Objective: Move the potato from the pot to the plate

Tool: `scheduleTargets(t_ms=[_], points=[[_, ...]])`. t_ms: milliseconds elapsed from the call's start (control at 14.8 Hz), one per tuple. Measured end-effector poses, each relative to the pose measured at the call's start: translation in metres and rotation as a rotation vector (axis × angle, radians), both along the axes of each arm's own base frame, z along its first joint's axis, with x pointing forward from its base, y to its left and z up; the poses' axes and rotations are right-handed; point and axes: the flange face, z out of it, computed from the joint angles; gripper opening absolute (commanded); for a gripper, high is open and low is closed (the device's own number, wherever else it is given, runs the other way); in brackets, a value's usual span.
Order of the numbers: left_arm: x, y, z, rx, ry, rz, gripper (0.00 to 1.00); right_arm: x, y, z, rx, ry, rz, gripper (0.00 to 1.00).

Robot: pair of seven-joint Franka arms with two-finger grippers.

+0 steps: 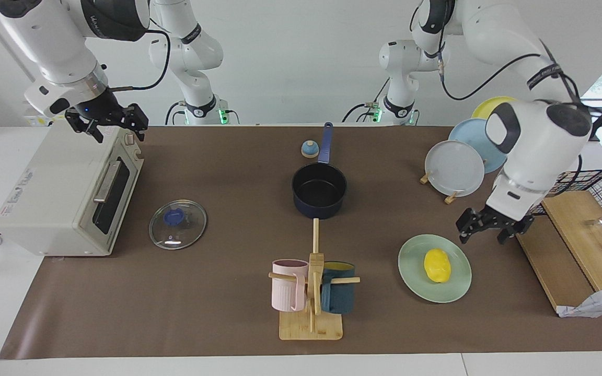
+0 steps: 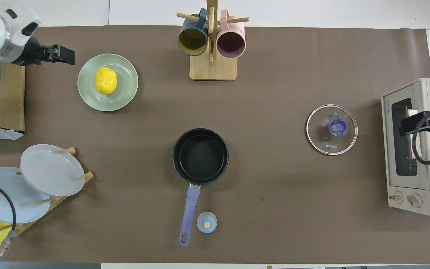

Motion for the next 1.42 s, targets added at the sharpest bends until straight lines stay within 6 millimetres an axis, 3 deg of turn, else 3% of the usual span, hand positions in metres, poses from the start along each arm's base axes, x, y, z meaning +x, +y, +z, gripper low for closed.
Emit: scheduleTargets(t_ms=[202, 404, 539, 674, 876, 1416], points=[[-0.061, 0.007, 0.081, 0.009, 0.071, 0.003, 1.0, -0.001, 0.001, 0.0, 0.001, 0.008, 0.002, 1.0], [-0.115, 0.009, 0.125, 0.017, 0.151, 0.0, 1.0, -0.001, 0.003, 0.0, 0.001, 0.007, 0.006, 1.0], [-0.134, 0.009, 0.124, 0.021, 0.194, 0.001, 1.0, -0.001, 0.005, 0.0, 0.001, 0.006, 0.008, 1.0], [-0.142, 0.008, 0.11, 0.023, 0.224, 0.006, 1.0, -0.001, 0.005, 0.001, 0.001, 0.005, 0.009, 1.0], [-0.143, 0.003, 0.098, 0.025, 0.244, 0.013, 1.0, -0.001, 0.005, 0.003, 0.001, 0.001, 0.009, 1.0], [-0.143, 0.003, 0.099, 0.025, 0.243, 0.015, 1.0, -0.002, 0.008, 0.005, 0.001, -0.003, 0.013, 1.0]])
